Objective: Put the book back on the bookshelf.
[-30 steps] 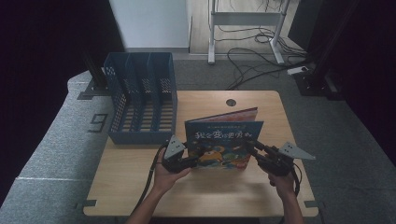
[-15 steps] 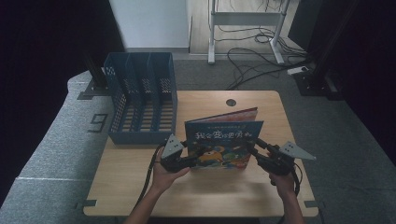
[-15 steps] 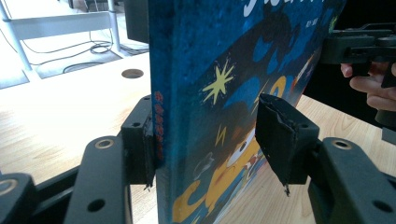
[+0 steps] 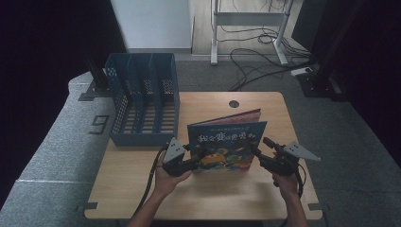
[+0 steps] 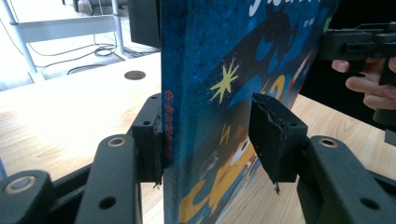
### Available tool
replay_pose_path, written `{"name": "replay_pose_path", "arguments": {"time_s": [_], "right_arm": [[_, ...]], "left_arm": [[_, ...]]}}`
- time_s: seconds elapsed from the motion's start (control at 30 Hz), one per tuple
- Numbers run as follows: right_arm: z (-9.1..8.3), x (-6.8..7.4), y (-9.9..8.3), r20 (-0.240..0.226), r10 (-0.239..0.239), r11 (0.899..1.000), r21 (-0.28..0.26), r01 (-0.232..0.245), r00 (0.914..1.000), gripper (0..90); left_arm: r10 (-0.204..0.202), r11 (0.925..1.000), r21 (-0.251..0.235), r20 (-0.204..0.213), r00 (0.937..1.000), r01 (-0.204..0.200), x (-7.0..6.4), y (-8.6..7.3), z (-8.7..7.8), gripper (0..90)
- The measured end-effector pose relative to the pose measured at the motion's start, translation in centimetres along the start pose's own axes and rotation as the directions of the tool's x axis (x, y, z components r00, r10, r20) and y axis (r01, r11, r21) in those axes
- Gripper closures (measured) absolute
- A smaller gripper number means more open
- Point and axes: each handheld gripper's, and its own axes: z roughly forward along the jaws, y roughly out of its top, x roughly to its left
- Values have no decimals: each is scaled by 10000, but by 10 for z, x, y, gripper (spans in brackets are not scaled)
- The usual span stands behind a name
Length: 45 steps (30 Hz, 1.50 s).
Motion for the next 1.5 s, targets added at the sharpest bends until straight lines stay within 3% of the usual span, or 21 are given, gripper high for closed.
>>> {"name": "replay_pose_path", "arguments": {"time_s": [0.37, 0.73, 0.9, 1.07, 1.33, 1.5], "right_arm": [[13, 7, 3, -580, 241, 9995, 205, -229, 9980, 271], [21, 16, 1, -1034, 90, 9989, 462, -43, 9946, 290], [21, 18, 3, -1070, 50, 9996, 269, -22, 9942, 296], [22, 20, 4, -815, -51, 9994, 339, 79, 9967, 288], [24, 17, 4, -214, 171, 9992, 375, -163, 9996, 152], [27, 15, 4, 57, 296, 9991, 304, -298, 9995, 126]], "left_arm": [[-61, 10000, -34, 162, 9998, 62, 0, 4, 0, 480], [-75, 9994, -329, 371, 9993, 87, 1, 14, -2, 461], [-72, 9991, -413, 384, 9992, 88, 1, 17, 0, 461], [-77, 9993, -374, 342, 9994, 90, 0, 18, 0, 473], [-34, 9991, -429, 491, 9988, 55, -2, 16, -2, 491], [57, 9991, -417, 653, 9979, -29, -4, 15, -4, 501]]}}
